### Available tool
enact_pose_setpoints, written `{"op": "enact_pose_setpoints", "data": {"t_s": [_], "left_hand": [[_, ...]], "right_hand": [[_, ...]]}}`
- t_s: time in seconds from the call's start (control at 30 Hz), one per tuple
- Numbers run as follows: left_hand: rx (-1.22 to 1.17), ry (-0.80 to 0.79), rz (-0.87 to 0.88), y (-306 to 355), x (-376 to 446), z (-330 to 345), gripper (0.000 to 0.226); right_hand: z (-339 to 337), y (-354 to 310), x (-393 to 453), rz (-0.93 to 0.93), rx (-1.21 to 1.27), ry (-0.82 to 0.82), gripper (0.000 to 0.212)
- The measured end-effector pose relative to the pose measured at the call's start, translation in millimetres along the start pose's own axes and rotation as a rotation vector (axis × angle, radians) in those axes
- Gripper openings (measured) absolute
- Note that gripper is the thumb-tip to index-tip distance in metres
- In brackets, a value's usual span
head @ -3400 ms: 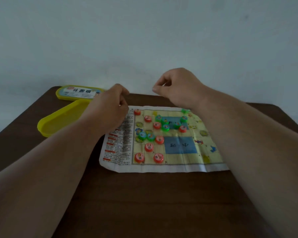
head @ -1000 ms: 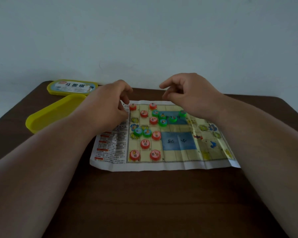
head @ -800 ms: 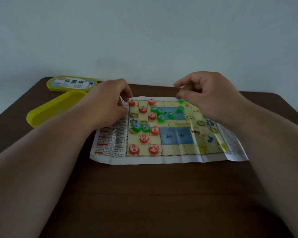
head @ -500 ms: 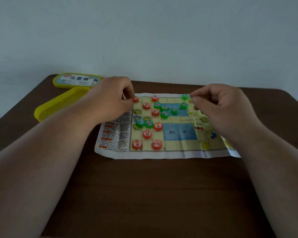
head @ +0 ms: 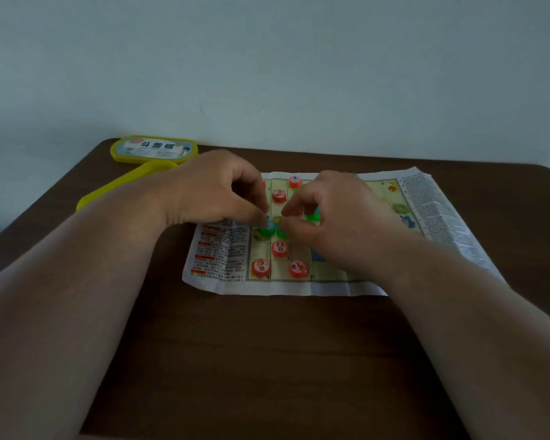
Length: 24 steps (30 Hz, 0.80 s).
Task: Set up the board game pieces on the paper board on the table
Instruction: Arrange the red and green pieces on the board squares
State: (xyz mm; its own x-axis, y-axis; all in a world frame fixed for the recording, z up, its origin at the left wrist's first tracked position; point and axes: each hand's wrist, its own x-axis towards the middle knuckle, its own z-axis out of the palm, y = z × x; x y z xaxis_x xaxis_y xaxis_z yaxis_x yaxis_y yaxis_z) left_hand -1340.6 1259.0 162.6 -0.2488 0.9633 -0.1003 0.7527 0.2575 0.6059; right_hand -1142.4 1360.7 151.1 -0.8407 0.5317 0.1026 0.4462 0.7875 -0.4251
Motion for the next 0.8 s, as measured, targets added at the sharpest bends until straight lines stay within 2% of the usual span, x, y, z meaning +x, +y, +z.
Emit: {"op": "enact_pose_setpoints", "data": {"t_s": [0.17,0.37,0.53,0.67,0.8], "left_hand": [[0.06,-0.066,-0.007,1,0,1,0.025],[0.086,-0.09,-0.009,2,0,3,0.023],[0.084,-0.085,-0.014,0,0,2,0.022],[0.069,-0.089,-0.014,0,1,2,0.02],[0.035,-0.045,0.001,-3,1,1,0.02]], "right_hand": [[5,-2,7,0.032,-0.042,-0.027,0.027],[5,-2,7,0.056,-0.003,-0.022,0.025],[-13,12,-2,0.037,0.078,0.108,0.015],[-47,49,-14,0.052,0.232,0.192,0.011],[-68,89,-32,0.092,0.226,0.225,0.004]]}}
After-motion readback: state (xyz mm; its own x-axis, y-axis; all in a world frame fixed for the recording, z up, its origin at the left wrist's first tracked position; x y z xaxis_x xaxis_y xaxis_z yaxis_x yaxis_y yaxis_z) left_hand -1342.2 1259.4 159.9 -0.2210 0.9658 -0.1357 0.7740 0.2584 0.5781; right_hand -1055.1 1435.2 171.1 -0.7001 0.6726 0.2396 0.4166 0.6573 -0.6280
